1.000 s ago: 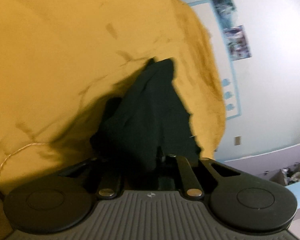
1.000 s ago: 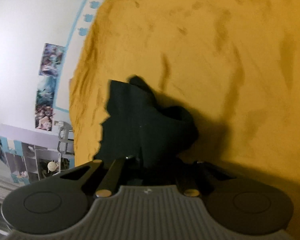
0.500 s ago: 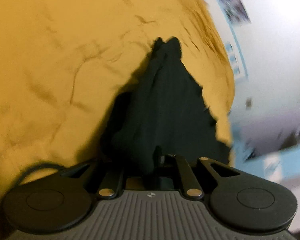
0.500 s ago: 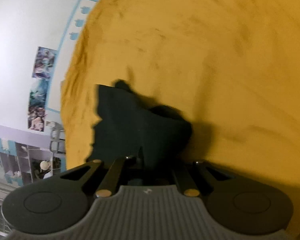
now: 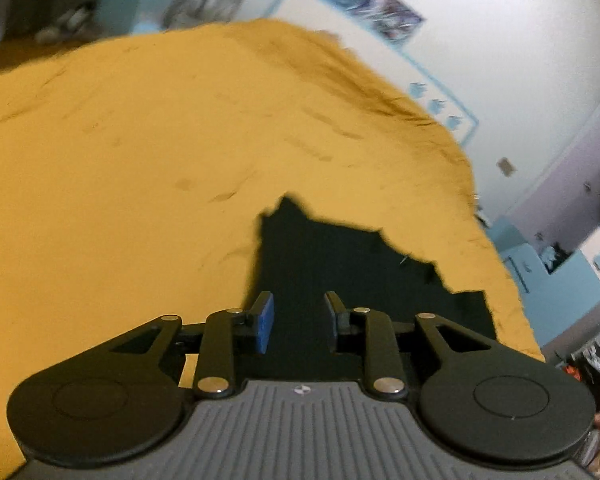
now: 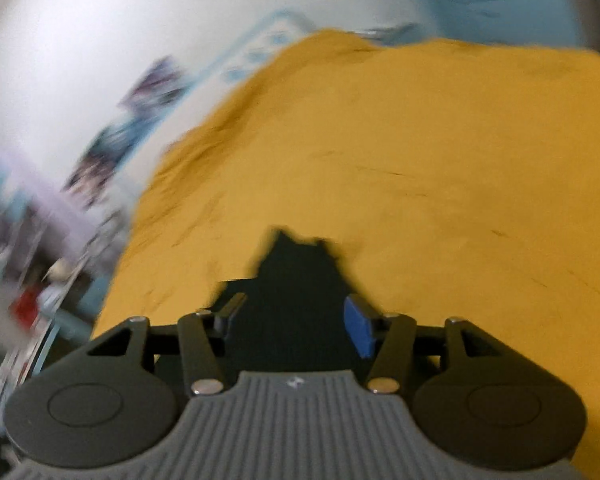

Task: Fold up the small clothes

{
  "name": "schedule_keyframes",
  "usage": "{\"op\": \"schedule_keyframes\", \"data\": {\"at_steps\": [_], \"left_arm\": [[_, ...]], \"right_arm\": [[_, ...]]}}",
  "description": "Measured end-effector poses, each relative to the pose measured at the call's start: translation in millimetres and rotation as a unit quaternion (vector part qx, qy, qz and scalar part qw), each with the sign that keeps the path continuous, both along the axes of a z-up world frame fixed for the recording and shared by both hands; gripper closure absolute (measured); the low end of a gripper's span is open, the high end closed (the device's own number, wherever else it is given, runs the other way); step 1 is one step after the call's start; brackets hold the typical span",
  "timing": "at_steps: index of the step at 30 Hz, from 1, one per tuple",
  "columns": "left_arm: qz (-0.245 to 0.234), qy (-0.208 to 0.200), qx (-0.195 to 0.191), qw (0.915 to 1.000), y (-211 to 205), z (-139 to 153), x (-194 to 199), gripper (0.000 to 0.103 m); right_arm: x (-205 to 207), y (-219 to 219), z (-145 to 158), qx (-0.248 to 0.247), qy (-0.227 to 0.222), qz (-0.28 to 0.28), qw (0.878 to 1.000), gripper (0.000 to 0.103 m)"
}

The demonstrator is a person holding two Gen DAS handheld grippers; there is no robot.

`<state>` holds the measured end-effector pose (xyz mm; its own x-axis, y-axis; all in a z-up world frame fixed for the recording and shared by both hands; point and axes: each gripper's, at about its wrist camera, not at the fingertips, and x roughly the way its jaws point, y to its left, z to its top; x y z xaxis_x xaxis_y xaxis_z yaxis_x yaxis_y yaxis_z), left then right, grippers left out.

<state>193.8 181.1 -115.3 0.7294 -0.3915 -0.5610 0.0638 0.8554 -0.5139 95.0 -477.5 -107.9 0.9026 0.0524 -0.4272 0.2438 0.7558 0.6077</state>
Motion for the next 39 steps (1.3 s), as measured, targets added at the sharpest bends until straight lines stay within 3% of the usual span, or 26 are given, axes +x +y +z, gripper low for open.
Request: {"op": "schedule_keyframes", "data": {"at_steps": [3,5,11,14,16,19,23,26,29,31,36,39], "left_arm": [[-0.035,-0.017,-0.005,0.9992,-30.5,-0.4,44.9,0.073],[-0.063,-0.015,-0.010,0.9978,-53.4,-10.9,79.7,0.073],[-0.074,0.048,-0.032,0.9956,-89.1,-70.2,160.6,0.073],[-0.046,0.065,-0.012,0.9968,-89.3,-93.9,182.8,0.076],[-0.030,0.069,0.001,0.9972,-83.0,-105.4,189.8,0.084],[-0.014,0.076,-0.025,0.9967,-67.6,-119.2,193.8,0.096],[0.009,0.073,-0.028,0.9969,-54.2,-124.5,188.4,0.096],[0.007,0.081,-0.017,0.9966,-53.4,-118.9,185.3,0.096],[0.011,0.074,0.011,0.9972,-53.9,-93.5,179.6,0.093],[0.007,0.052,0.024,0.9983,-50.2,-70.3,167.9,0.086],[-0.036,0.019,0.007,0.9991,-55.8,-29.6,120.7,0.079],[-0.062,0.002,0.014,0.9980,-70.4,-24.9,85.2,0.066]], "right_arm": [[59.4,18.6,-1.0,-0.026,-0.017,0.058,0.998,0.054],[100.8,22.7,-13.3,-0.013,-0.013,0.077,0.997,0.052],[180.3,14.0,-67.5,0.036,0.028,0.081,0.996,0.054],[187.4,-5.0,-89.6,0.034,0.041,0.031,0.998,0.058],[185.9,-22.1,-100.5,0.041,0.034,0.003,0.999,0.071],[179.6,-48.8,-118.7,0.085,0.011,-0.031,0.996,0.078],[172.4,-60.1,-133.8,0.116,0.000,-0.050,0.992,0.083],[171.4,-57.8,-130.4,0.105,0.009,-0.050,0.993,0.083],[165.8,-46.3,-107.6,0.066,0.034,-0.052,0.996,0.080],[157.5,-33.5,-83.7,0.031,0.040,-0.053,0.997,0.057],[143.5,16.8,-29.5,0.020,0.000,0.024,1.000,0.056],[162.5,59.0,-18.0,0.049,-0.013,0.077,0.996,0.056]]}}
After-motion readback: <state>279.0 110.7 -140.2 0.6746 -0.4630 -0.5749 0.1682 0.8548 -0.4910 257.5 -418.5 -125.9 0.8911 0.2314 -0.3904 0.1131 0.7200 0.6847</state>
